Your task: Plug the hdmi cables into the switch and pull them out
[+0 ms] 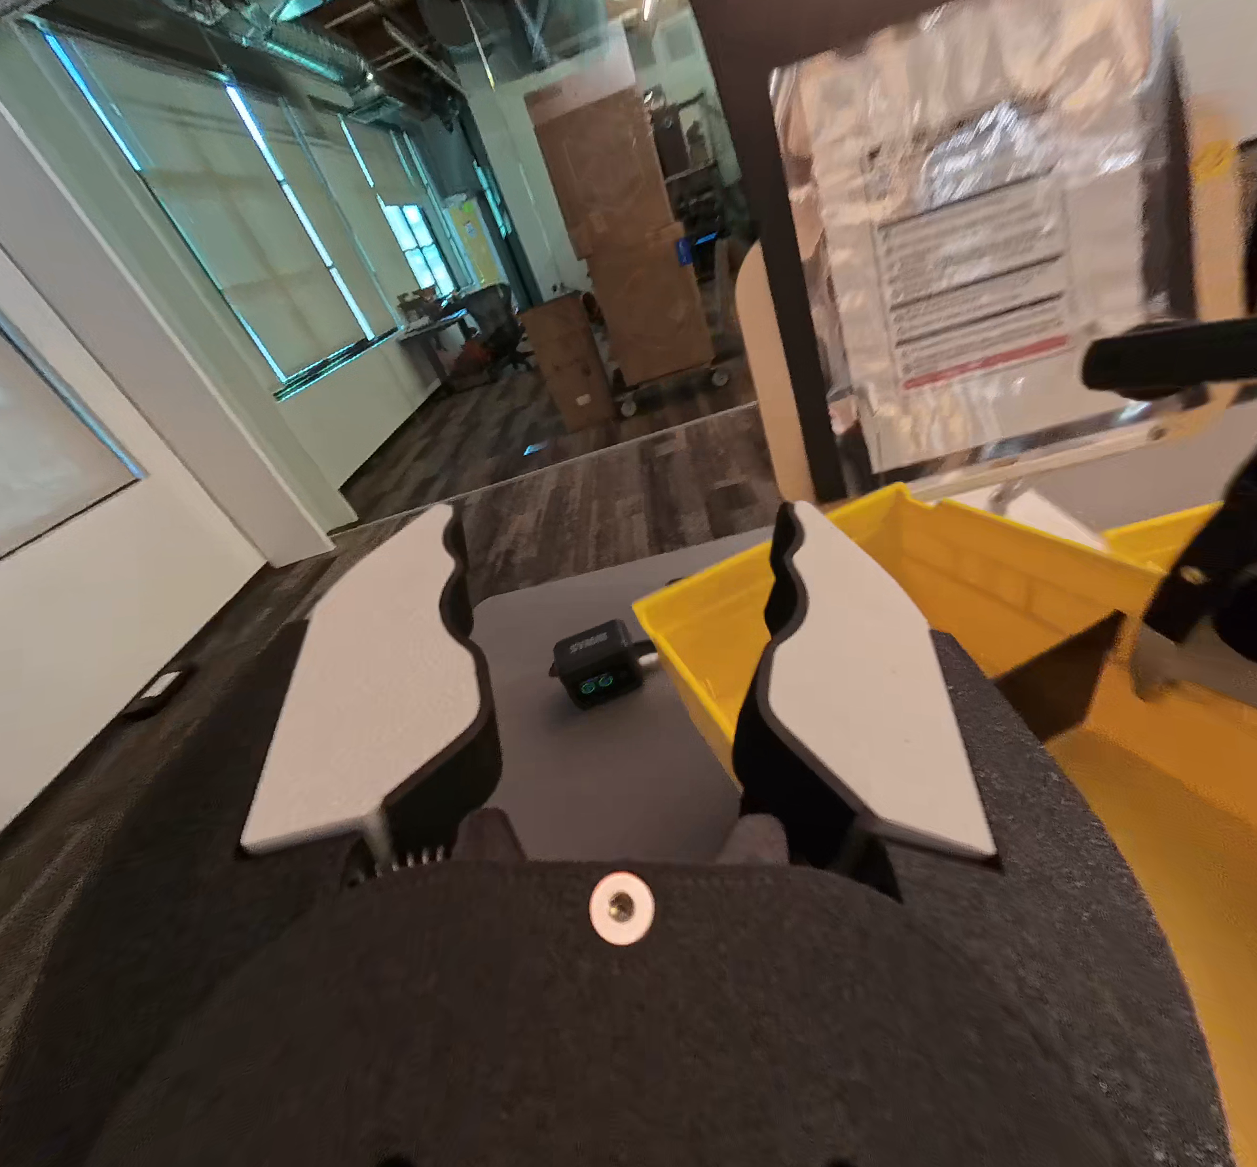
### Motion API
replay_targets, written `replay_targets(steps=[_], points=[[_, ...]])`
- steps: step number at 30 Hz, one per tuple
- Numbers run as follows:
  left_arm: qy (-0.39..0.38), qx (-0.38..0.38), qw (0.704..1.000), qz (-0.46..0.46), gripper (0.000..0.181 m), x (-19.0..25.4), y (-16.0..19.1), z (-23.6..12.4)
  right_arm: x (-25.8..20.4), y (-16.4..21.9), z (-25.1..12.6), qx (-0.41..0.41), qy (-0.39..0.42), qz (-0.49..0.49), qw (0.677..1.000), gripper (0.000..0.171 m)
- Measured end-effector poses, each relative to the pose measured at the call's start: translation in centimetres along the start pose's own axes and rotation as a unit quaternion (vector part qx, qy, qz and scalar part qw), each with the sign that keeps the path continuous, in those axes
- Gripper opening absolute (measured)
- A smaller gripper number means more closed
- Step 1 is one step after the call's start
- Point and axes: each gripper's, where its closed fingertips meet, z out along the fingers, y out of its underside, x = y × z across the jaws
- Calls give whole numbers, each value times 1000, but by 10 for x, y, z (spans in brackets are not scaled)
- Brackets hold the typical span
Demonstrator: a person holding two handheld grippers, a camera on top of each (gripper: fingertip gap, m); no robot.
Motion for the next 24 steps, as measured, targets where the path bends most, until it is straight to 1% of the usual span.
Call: replay_targets(steps=[3,6,9,11,13,16,18,21,24], points=[[30,53,998,-30,81,4,-25,-27,6,-14,-51,17,-18,-26,999,5],[66,99,992,-50,79,17,-45,-48,37,-18,-110,35,-37,-23,998,5],[111,107,987,-42,78,39,-52,-58,90,-4,-164,43,-46,-8,998,5],[139,91,986,-26,79,55,-48,-58,135,14,-195,46,-42,0,998,5],[157,68,985,-6,81,70,-41,-54,185,33,-218,65,-37,33,997,6],[171,46,984,23,82,87,-33,-47,261,68,-238,99,-14,71,993,8],[180,34,982,42,82,97,-28,-44,306,97,-244,112,4,86,990,7],[192,17,980,55,82,108,-21,-39,365,141,-237,118,0,145,982,7],[201,8,978,56,80,118,-16,-32,409,176,-217,108,6,179,978,8]])
